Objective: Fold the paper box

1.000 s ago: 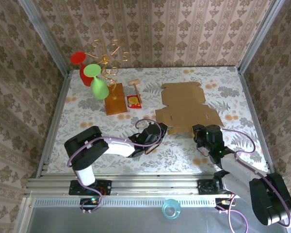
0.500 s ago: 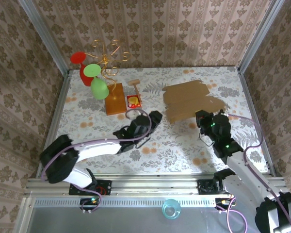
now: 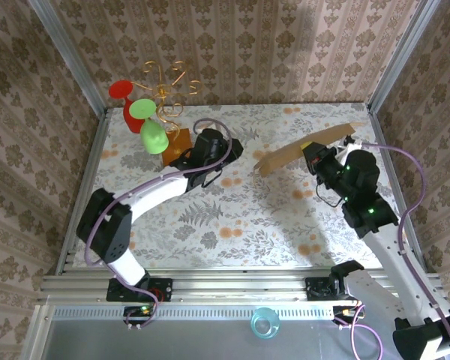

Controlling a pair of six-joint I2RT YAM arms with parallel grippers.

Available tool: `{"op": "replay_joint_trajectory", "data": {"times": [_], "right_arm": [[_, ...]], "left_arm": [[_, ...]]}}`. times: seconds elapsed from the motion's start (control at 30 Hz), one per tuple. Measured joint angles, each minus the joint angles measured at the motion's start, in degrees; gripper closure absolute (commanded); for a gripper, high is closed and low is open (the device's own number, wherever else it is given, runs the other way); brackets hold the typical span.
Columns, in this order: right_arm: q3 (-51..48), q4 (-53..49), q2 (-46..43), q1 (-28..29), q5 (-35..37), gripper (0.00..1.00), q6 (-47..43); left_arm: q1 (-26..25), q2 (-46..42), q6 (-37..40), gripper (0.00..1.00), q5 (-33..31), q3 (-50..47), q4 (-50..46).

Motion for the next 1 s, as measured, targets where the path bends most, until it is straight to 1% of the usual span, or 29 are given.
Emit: {"op": "replay_joint_trajectory", "data": {"times": [0.13, 0.3, 0.43, 0.6, 0.67, 0.77, 0.87, 0.93, 1.0], "right_arm": [[3.74, -0.44, 0.04, 0.00, -2.51, 1.00, -0.02], [4.52, 1.20, 1.66, 0.00, -4.33, 1.00, 2.16], [4.02, 5.92, 6.03, 0.00, -4.42, 1.00, 4.68], [0.50, 15.65, 13.44, -0.17, -3.48, 1.00, 7.52], [-0.46, 20.41, 17.51, -0.55, -2.89, 1.00, 8.83], [-1.38, 26.58, 23.91, -0.83, -2.19, 1.00, 10.75], [-3.02, 33.22, 29.66, -0.92, -1.16, 1.00, 13.53], [-4.81, 37.79, 32.92, -0.92, -0.70, 1.00, 15.74], [-6.58, 41.13, 35.32, -0.90, -0.35, 1.00, 17.29]], "left_arm": [[-1.07, 4.57, 0.48, 0.62, 1.90, -0.17, 1.31], [-3.56, 7.17, 0.59, 0.63, 4.07, -0.39, 6.75], [-5.35, 7.54, -0.94, 0.68, 6.32, -3.17, 13.00], [-5.79, 7.21, -4.52, 0.69, 7.65, -10.91, 19.76], [-5.35, 5.33, -5.49, 0.64, 6.99, -14.67, 19.15], [-4.94, -0.59, -6.29, 0.61, 3.45, -17.90, 13.49], [-4.87, -10.38, -6.54, 0.60, -2.56, -19.28, 6.36], [-5.27, -16.87, -6.51, 0.59, -6.40, -19.41, 3.17], [-6.03, -21.44, -6.49, 0.57, -8.96, -19.39, 1.36]]}}
